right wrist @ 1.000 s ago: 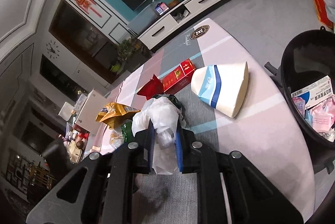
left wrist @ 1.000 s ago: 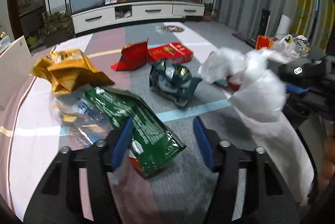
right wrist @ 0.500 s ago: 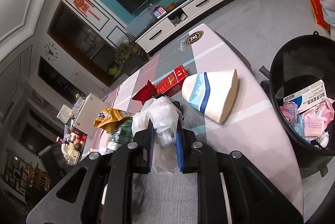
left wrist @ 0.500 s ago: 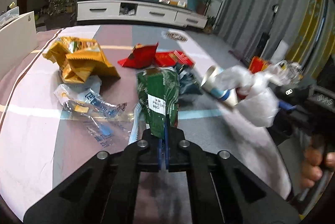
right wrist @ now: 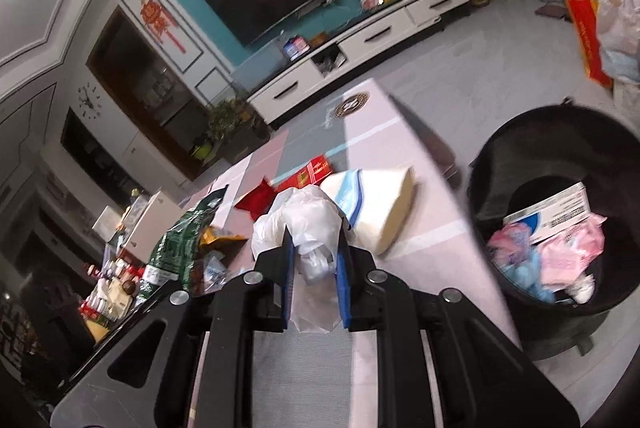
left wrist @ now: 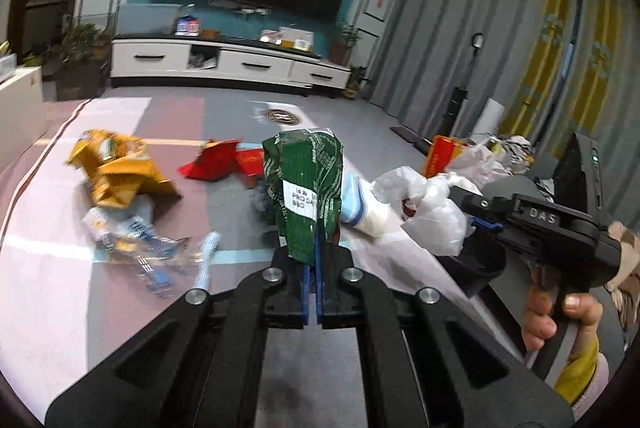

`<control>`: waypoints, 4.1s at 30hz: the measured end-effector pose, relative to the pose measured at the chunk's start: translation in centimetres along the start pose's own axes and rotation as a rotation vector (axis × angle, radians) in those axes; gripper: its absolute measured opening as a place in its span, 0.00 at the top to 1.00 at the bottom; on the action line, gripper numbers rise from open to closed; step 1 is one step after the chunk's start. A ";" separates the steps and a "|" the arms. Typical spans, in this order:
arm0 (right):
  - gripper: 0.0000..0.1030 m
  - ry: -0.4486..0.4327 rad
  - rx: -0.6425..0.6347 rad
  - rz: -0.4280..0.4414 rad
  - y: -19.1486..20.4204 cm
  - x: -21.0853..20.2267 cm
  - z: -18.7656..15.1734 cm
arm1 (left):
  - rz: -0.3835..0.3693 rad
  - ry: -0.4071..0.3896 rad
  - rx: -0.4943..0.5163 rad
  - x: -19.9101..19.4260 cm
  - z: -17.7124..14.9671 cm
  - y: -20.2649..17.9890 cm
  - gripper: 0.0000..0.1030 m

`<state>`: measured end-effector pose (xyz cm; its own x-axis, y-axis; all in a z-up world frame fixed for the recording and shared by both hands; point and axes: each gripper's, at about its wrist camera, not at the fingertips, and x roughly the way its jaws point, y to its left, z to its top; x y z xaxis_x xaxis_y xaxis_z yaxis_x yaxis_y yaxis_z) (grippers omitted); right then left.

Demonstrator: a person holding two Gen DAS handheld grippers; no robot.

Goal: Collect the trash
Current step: 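Carry both bags over the black bin and open both tools, then move both open tools back over the remaining trash on the table, then grasp the clear plastic wrapper with the left tool while the right tool grasps the dark green snack bag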

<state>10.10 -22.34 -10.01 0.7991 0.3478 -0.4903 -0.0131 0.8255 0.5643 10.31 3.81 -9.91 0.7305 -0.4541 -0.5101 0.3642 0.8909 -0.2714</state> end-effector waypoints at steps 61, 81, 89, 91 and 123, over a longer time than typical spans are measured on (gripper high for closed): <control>0.39 0.072 0.098 -0.113 -3.3 2.2 0.5 | 0.181 -0.053 -0.051 0.0 0.9 1.7 0.11; 0.36 0.185 -0.087 -0.065 5.2 11.1 -2.6 | 0.284 0.138 -0.402 2.8 -2.1 13.3 0.10; 0.36 0.176 -0.101 -0.075 6.8 13.5 -2.2 | 0.295 0.163 -0.388 4.0 -2.1 12.8 0.10; 0.36 0.179 -0.123 -0.084 7.3 14.2 -2.0 | 0.301 0.173 -0.379 4.1 -2.0 12.9 0.10; 0.68 0.182 -0.359 -0.127 9.8 10.0 -3.7 | 0.108 0.152 -0.243 0.0 -1.2 9.2 0.84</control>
<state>15.73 -9.18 -11.84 0.6894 0.2791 -0.6684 -0.1554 0.9583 0.2399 13.02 12.01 -13.40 0.6563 -0.3694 -0.6578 0.1267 0.9135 -0.3865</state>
